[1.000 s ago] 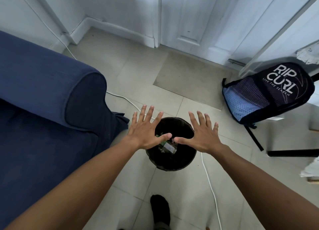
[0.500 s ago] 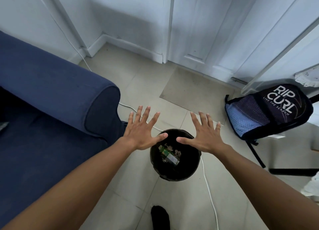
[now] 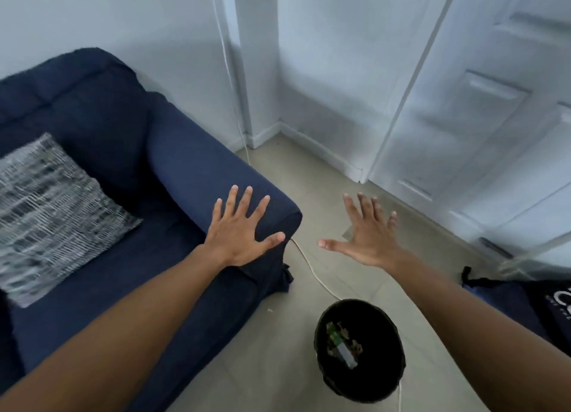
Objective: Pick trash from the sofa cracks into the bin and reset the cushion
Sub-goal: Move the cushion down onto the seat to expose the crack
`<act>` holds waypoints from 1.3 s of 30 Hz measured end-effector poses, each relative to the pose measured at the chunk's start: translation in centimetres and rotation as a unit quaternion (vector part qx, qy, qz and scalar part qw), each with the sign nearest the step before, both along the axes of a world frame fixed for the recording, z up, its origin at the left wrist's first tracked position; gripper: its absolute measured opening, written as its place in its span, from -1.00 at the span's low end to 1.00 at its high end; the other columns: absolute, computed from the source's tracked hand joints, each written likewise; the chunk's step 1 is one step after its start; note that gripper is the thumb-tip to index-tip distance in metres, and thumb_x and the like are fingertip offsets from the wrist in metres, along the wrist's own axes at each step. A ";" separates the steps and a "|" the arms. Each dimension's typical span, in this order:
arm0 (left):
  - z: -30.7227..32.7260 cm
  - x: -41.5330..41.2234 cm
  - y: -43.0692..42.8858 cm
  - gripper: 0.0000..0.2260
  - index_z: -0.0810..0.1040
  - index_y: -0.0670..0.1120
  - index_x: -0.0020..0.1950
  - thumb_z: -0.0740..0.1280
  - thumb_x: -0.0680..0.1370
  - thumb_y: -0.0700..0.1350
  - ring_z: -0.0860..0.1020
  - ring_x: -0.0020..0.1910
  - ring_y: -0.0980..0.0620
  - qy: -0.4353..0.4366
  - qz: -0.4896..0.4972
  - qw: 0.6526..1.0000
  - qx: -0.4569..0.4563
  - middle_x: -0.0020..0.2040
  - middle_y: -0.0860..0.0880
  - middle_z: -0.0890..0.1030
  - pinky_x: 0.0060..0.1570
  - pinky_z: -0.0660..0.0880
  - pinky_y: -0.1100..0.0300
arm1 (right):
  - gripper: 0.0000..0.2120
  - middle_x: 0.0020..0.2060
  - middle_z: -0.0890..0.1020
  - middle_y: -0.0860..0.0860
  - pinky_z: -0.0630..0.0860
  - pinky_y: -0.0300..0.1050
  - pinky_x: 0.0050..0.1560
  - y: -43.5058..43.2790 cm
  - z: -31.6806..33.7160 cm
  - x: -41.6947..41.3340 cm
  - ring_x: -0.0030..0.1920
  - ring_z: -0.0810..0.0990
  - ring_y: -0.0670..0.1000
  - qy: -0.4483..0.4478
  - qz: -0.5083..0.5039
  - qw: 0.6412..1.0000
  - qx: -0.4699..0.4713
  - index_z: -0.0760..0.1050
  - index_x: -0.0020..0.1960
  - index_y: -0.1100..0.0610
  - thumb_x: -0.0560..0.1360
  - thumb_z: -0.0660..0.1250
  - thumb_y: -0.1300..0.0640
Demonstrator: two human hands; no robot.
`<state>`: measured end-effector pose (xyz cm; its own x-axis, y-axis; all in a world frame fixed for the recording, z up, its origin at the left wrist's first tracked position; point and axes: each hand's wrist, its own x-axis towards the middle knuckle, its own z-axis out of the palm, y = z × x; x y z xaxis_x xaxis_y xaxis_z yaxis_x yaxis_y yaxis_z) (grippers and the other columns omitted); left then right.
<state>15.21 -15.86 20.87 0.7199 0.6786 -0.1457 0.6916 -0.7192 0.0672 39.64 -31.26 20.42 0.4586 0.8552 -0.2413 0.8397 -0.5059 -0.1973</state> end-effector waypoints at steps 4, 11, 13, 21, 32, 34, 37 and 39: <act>3.1 -6.8 3.3 -0.16 -0.21 0.17 0.58 -0.16 0.41 0.57 -0.43 0.51 -0.11 -0.015 0.078 0.997 0.012 0.60 -0.05 -0.28 0.48 -0.28 -0.21 | 0.27 0.63 -0.19 0.04 -0.18 0.43 0.49 6.6 2.7 -3.9 0.60 -0.23 0.18 -0.007 0.061 0.998 0.020 -0.28 0.60 -0.12 0.10 0.00 -0.75; 6.5 -21.4 6.2 -0.15 -0.21 0.20 0.57 -0.17 0.39 0.58 -0.40 0.52 -0.11 -0.013 0.240 0.970 0.034 0.60 -0.04 -0.25 0.48 -0.28 -0.20 | 0.25 0.63 -0.19 0.02 -0.23 0.43 0.48 17.4 6.2 -14.4 0.60 -0.26 0.16 0.017 0.185 0.982 0.046 -0.30 0.59 -0.17 0.10 0.01 -0.76; 7.0 -25.5 6.3 -0.16 -0.22 0.21 0.57 -0.18 0.39 0.58 -0.42 0.51 -0.11 -0.007 0.273 0.961 0.038 0.60 -0.04 -0.26 0.48 -0.28 -0.20 | 0.24 0.63 -0.21 0.02 -0.26 0.41 0.48 19.8 6.9 -17.7 0.60 -0.29 0.16 0.026 0.219 0.974 0.046 -0.32 0.59 -0.18 0.12 0.03 -0.75; 7.2 -38.9 6.2 -0.16 -0.20 0.20 0.58 -0.16 0.40 0.58 -0.37 0.53 -0.11 -0.018 0.377 0.925 0.039 0.61 -0.05 -0.22 0.49 -0.21 -0.23 | 0.22 0.63 -0.17 0.02 -0.21 0.43 0.49 27.8 7.6 -31.2 0.60 -0.27 0.14 0.032 0.337 0.940 0.045 -0.26 0.61 -0.11 0.19 0.11 -0.70; 3.5 -47.7 12.3 -0.18 -0.23 0.20 0.57 -0.12 0.43 0.56 -0.37 0.53 -0.09 -0.045 0.419 0.907 0.004 0.61 -0.04 -0.21 0.50 -0.21 -0.20 | 0.27 0.63 -0.18 0.01 -0.18 0.43 0.50 36.0 3.8 -40.6 0.60 -0.26 0.12 0.051 0.347 0.937 0.016 -0.30 0.60 -0.11 0.14 0.12 -0.71; 2.2 -48.3 13.6 -0.18 -0.25 0.20 0.57 -0.13 0.43 0.56 -0.36 0.53 -0.09 -0.054 0.422 0.905 -0.003 0.61 -0.04 -0.20 0.50 -0.19 -0.20 | 0.27 0.63 -0.18 0.01 -0.18 0.43 0.50 37.0 2.7 -41.4 0.60 -0.25 0.13 0.053 0.345 0.937 0.007 -0.31 0.60 -0.10 0.16 0.14 -0.70; 0.0 -48.7 15.4 -0.16 -0.27 0.19 0.56 -0.13 0.42 0.57 -0.33 0.55 -0.10 -0.074 0.428 0.901 -0.011 0.62 -0.05 -0.19 0.50 -0.15 -0.22 | 0.27 0.63 -0.18 0.00 -0.18 0.42 0.50 38.7 1.0 -42.4 0.60 -0.25 0.11 0.067 0.336 0.939 -0.001 -0.33 0.60 -0.09 0.17 0.18 -0.68; -1.7 -48.9 17.2 -0.15 -0.28 0.18 0.56 -0.11 0.42 0.57 -0.29 0.56 -0.11 -0.097 0.445 0.890 -0.021 0.62 -0.06 -0.17 0.50 -0.11 -0.23 | 0.28 0.63 -0.17 0.01 -0.16 0.42 0.51 40.2 -0.5 -43.1 0.61 -0.22 0.11 0.087 0.327 0.941 -0.001 -0.32 0.60 -0.08 0.17 0.21 -0.67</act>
